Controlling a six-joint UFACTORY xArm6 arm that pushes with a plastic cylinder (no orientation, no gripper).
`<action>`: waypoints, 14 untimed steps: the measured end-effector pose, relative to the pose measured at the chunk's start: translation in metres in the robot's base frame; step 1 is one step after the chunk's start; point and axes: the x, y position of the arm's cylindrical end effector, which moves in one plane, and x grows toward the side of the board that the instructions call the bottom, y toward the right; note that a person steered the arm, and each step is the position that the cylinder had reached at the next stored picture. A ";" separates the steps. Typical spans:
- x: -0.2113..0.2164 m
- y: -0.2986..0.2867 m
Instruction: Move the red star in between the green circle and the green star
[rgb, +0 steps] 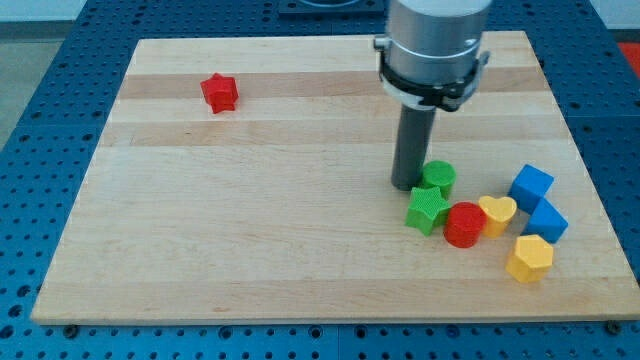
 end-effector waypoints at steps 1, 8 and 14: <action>0.000 0.021; -0.210 -0.116; -0.172 -0.281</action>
